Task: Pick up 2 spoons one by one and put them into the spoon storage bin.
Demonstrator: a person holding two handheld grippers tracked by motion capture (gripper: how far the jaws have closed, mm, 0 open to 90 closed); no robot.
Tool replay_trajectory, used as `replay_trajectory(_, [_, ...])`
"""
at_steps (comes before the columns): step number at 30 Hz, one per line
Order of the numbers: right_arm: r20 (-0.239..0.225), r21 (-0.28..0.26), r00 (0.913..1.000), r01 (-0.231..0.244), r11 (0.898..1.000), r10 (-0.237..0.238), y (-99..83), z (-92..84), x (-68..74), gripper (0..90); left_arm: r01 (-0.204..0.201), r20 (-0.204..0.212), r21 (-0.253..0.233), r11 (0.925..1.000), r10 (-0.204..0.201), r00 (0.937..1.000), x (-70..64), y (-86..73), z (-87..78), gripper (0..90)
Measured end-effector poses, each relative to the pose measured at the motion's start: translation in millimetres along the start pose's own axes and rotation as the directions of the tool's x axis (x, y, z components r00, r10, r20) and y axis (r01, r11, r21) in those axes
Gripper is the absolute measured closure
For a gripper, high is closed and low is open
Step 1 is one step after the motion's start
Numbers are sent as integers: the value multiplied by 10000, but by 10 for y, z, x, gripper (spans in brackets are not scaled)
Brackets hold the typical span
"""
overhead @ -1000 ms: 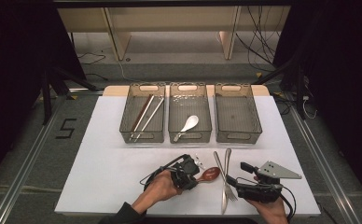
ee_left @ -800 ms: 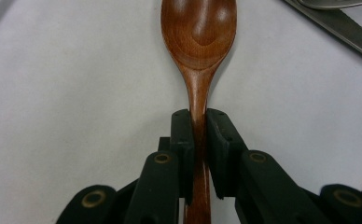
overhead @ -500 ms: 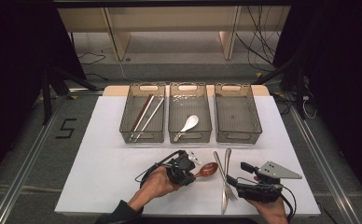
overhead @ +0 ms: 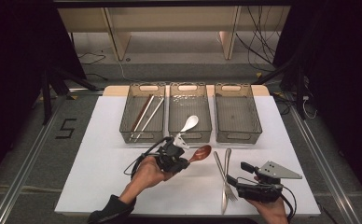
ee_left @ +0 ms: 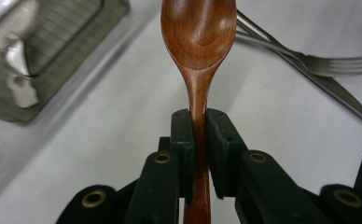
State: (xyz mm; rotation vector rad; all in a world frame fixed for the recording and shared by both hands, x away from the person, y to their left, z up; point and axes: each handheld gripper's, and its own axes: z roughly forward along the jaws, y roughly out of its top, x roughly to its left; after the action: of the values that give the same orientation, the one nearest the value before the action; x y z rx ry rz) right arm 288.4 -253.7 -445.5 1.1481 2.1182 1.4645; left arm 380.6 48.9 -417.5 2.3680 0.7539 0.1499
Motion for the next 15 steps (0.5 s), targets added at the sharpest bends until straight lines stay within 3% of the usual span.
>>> replay_trajectory(15, [2,-19,10000,-95,10000,95,-1,2,-10,253,793,-472,-1133,9904,-851,9953,394,214,-231,812])
